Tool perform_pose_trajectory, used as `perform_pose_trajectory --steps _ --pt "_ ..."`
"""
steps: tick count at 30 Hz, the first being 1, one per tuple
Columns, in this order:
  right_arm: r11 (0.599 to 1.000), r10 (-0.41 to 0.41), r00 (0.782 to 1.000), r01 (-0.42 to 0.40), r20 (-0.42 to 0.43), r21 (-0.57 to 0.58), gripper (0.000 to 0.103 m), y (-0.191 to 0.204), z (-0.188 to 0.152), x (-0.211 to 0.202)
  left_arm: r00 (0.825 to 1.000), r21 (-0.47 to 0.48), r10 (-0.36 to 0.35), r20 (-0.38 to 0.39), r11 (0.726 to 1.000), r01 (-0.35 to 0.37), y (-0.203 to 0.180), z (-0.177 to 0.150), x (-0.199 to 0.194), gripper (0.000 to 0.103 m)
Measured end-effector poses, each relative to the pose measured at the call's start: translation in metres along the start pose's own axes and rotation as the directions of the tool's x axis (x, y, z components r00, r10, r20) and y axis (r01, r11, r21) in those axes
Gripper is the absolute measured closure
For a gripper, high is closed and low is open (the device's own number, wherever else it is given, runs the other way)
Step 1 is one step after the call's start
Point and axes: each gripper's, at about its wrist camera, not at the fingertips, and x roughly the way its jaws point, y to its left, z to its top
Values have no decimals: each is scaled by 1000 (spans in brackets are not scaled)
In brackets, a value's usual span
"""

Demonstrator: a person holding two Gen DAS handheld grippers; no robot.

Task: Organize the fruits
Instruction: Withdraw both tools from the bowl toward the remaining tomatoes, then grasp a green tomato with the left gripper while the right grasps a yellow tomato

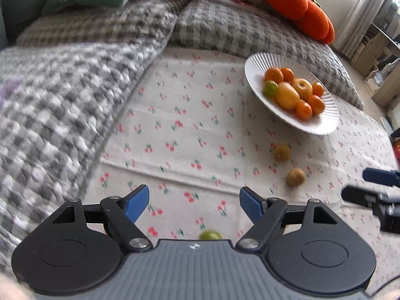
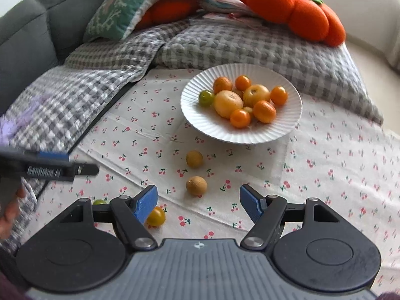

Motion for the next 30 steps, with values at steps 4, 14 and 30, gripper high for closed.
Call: perform_pose_trajectory --steps 4,14,30 --pt "998 15 1000 -14 -19 64 34 -7 1 3 997 -16 -45 -61 999 44 4 -10 2 25" --pt "999 -2 997 -1 -76 -33 34 12 -6 17 984 -19 -68 -166 998 66 10 -30 17 26" --pt "968 35 993 -62 -116 -242 50 50 -23 33 985 67 -67 -158 995 78 -6 -37 34 82"
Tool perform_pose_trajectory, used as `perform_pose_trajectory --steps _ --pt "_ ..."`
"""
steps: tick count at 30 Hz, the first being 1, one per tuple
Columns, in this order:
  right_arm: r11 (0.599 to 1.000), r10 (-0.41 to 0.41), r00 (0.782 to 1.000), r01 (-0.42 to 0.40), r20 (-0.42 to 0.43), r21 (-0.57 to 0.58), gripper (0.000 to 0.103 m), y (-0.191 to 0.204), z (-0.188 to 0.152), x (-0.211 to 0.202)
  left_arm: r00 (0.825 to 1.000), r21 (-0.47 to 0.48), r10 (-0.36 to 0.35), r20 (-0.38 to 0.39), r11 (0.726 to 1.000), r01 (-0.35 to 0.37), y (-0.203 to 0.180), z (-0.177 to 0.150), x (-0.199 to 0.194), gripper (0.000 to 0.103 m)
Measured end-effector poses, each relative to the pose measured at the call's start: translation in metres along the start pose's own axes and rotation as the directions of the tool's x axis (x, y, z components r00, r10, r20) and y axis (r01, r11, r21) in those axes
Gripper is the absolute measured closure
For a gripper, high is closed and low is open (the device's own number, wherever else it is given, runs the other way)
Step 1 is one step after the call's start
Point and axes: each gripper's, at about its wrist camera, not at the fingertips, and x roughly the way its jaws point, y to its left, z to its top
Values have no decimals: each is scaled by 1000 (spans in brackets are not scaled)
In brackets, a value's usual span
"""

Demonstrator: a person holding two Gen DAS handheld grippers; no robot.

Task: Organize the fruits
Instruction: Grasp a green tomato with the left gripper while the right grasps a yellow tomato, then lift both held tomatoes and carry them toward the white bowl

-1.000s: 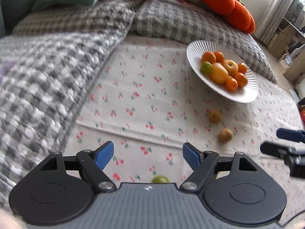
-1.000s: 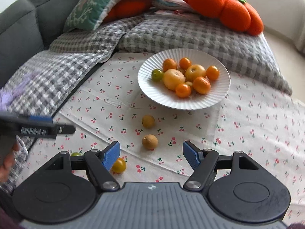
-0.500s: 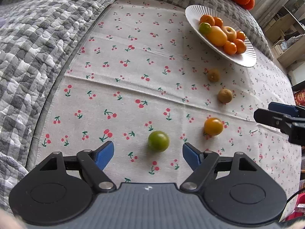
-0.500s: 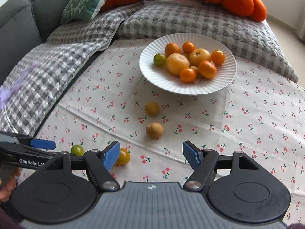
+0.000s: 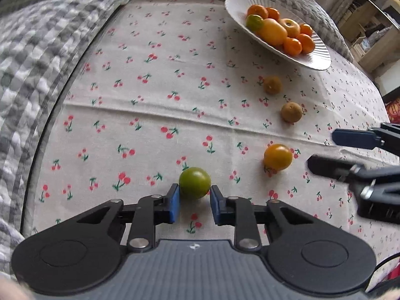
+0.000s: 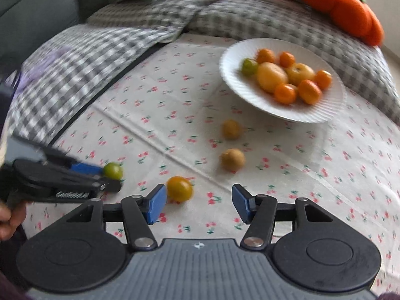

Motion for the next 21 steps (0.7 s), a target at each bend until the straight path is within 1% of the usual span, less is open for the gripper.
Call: perform_pose_trajectory --steps 3,6,7,9,13,15,17,18,21 --pt "997 17 1000 -18 -11 -69 53 12 -1 8 1000 -11 2 8 1000 -2 1 2 0 83" --pt "994 24 999 -26 -27 -107 56 16 -2 15 999 -9 29 20 1000 -29 3 3 -1 83" --pt "993 24 999 -27 -31 -119 57 18 -2 18 999 -13 33 20 999 -32 3 3 -1 83" --pt "990 23 999 -27 -31 -138 60 20 -2 23 999 -22 32 19 999 -31 5 3 -1 83" --pt "986 20 999 -25 -32 -166 65 26 -3 31 999 -30 37 21 999 -37 6 4 -1 83" --pt "985 12 999 -19 -39 -174 73 28 -3 34 999 -32 40 21 999 -39 5 4 -1 83" --pt "984 3 999 -11 -44 -180 79 29 -4 37 999 -29 42 22 999 -42 4 4 -1 83" --pt "983 1 999 -9 -43 -185 81 29 -4 37 999 -29 41 22 999 -41 4 4 -1 83" --pt "983 0 999 -8 -41 -184 82 29 -4 37 999 -32 41 20 999 -40 5 4 -2 83"
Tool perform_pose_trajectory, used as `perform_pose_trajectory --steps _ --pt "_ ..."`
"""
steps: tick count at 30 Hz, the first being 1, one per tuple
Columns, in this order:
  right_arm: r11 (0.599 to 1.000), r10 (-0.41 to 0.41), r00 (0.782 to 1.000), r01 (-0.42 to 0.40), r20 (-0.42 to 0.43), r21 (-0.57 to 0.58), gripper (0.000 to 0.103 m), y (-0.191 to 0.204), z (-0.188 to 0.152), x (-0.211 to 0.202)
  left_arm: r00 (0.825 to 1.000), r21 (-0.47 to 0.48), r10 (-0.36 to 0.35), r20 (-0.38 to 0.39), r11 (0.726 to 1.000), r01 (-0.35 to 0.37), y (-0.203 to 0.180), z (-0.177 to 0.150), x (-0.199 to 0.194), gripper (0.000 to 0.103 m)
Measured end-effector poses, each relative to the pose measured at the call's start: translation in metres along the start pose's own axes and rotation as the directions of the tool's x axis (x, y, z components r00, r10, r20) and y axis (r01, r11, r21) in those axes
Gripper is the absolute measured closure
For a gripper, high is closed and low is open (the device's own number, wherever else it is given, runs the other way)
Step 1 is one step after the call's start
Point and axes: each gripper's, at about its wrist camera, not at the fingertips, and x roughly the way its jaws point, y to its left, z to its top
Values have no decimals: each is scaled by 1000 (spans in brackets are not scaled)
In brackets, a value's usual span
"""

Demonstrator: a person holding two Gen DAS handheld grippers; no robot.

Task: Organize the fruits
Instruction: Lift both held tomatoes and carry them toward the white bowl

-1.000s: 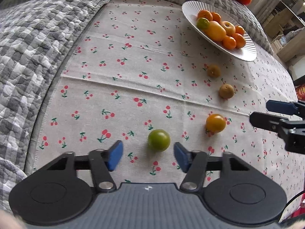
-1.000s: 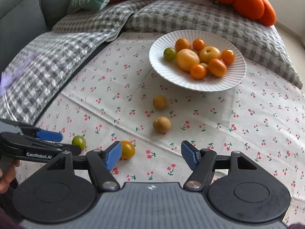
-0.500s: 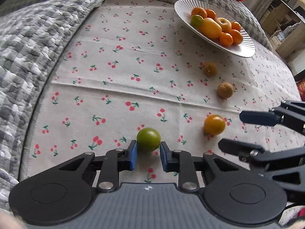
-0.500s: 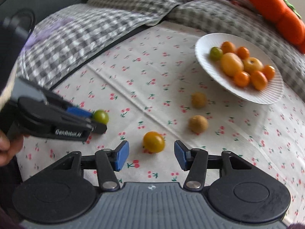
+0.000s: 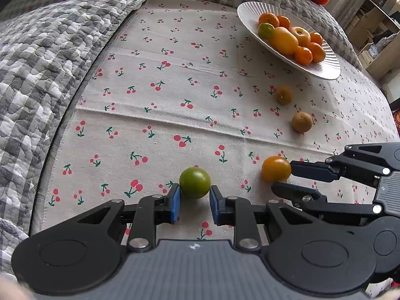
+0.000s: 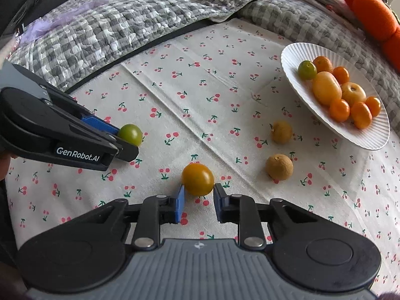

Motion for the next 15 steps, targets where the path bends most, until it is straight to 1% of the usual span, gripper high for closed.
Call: perform_pose_trajectory --steps 4,6,9,11,13,14,15 --pt "1000 12 1000 -12 9 8 86 -1 1 -2 1000 -8 -1 3 1000 1 1 0 -1 83" --pt "1000 13 1000 -13 14 11 93 -1 2 -3 1000 -6 0 8 1000 0 1 0 -2 83" --pt "1000 19 1000 -19 10 5 93 -1 2 -4 1000 -9 0 7 1000 0 1 0 -2 83" --pt "999 44 999 -44 -8 -12 93 0 0 -1 1000 -11 2 4 1000 -2 1 0 -2 83" --pt "1000 20 1000 -20 -10 -18 79 1 -2 1 1000 -14 4 5 1000 -4 2 0 -2 83" --pt "1000 12 1000 -13 -8 -24 68 1 -2 1 1000 -17 3 6 1000 -3 2 0 -2 83" --pt "1000 10 1000 -10 7 -27 61 0 -3 0 1000 -21 1 7 1000 -1 2 1 -2 83"
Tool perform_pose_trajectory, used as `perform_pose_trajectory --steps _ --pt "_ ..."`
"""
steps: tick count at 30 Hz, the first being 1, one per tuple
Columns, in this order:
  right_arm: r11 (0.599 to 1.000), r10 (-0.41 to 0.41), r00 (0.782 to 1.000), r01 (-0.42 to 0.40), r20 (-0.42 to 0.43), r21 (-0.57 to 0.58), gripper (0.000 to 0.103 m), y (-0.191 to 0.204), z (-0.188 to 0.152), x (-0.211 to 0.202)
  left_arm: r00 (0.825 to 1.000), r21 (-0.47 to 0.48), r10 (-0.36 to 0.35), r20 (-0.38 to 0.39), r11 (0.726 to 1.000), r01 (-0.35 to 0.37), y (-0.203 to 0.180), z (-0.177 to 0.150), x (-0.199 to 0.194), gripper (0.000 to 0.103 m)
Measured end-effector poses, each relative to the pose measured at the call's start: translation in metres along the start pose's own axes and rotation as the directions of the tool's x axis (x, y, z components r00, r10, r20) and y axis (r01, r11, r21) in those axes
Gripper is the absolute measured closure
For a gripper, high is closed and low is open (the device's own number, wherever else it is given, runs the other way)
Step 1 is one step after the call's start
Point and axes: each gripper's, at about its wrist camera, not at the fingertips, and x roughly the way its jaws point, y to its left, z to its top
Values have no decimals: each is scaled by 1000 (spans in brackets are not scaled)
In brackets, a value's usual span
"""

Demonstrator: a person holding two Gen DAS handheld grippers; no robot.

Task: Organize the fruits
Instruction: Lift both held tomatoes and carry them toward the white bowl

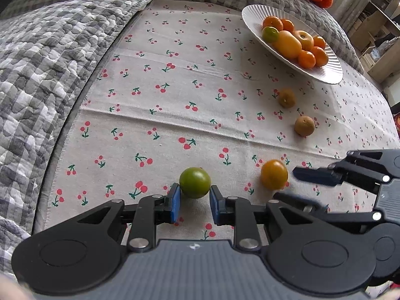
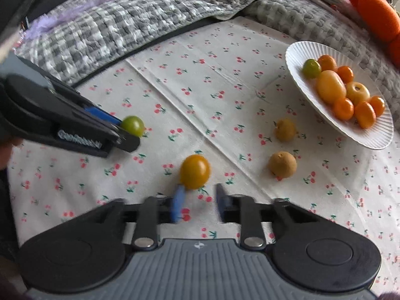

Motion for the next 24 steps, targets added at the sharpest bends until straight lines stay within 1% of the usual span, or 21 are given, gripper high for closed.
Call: perform_pose_trajectory --steps 2,4,6,10,11,12,14,20,24 --pt "1000 0 1000 0 27 12 56 -3 2 -3 1000 -4 -4 1 1000 4 0 0 0 83" --pt "1000 -4 998 2 55 22 55 -5 4 -4 1000 -4 -8 3 1000 8 -1 0 -1 83" --pt "1000 5 997 -6 71 20 59 -5 6 -2 1000 -6 -14 3 1000 14 -1 1 0 83" --pt "999 37 997 -38 70 15 64 0 6 5 1000 -23 -16 1 1000 16 2 1 0 83" --pt "999 37 997 -38 62 16 69 1 7 8 1000 -27 -18 0 999 18 3 1 0 83" --pt "1000 26 998 -27 51 14 77 3 7 11 1000 -28 -18 1 999 18 3 1 0 83" --pt "1000 9 999 -9 45 9 78 5 7 13 1000 -27 -14 2 1000 14 3 1 1 83" --pt "999 31 997 -34 69 38 79 0 10 2 1000 -48 -24 11 999 25 7 3 0 83" --pt "997 30 996 -36 88 66 79 -3 13 -6 999 -57 -35 21 998 37 8 4 -4 83"
